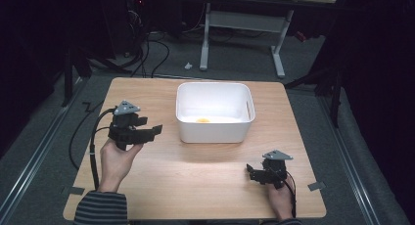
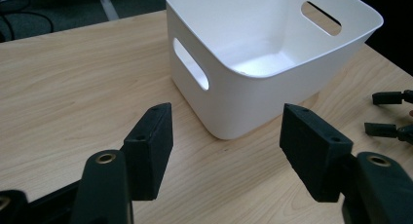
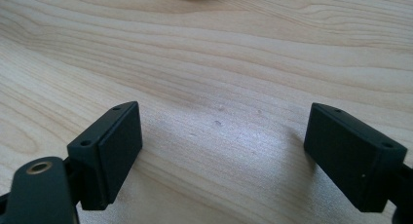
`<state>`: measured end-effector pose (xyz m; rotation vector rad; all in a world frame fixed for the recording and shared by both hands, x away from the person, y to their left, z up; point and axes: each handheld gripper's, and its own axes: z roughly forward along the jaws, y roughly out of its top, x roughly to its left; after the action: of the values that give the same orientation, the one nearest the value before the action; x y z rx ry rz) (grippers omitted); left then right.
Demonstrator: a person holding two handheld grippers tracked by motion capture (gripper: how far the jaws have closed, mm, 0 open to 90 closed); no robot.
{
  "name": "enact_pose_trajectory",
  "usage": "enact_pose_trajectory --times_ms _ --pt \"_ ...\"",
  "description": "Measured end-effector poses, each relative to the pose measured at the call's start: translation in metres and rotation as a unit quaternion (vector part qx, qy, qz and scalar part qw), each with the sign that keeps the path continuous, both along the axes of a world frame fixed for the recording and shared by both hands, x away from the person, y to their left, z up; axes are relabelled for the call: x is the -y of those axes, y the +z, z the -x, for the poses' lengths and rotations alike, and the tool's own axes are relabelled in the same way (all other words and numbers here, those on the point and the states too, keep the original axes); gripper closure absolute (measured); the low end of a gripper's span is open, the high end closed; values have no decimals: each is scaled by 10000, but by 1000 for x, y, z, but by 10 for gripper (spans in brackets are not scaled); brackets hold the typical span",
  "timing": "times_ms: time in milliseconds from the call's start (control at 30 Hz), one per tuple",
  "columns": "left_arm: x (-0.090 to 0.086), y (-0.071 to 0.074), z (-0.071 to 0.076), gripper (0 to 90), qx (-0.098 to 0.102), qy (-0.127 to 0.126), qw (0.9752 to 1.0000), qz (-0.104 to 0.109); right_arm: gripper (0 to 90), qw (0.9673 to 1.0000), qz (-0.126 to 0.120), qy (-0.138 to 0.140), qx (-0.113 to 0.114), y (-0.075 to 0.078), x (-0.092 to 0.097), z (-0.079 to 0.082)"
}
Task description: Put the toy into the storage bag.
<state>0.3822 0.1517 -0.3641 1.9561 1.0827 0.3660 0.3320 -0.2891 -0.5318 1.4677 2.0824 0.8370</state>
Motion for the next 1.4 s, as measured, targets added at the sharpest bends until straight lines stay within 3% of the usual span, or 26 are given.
enact_pose_trajectory --times_ms 700,867,1167,1400 --pt "-3 -21 12 370 -109 -4 9999 54 139 10000 -1 -3 -1 0 0 0" --pt "-6 -27 14 361 -304 -136 9989 339 139 10000 -1 -4 -2 0 0 0" --pt "-5 -38 20 360 -339 -133 9988 319 139 10000 -5 -11 -5 0 0 0" --pt "-4 -50 22 360 -526 -179 9980 285 139 10000 -4 -11 -4 0 0 0"
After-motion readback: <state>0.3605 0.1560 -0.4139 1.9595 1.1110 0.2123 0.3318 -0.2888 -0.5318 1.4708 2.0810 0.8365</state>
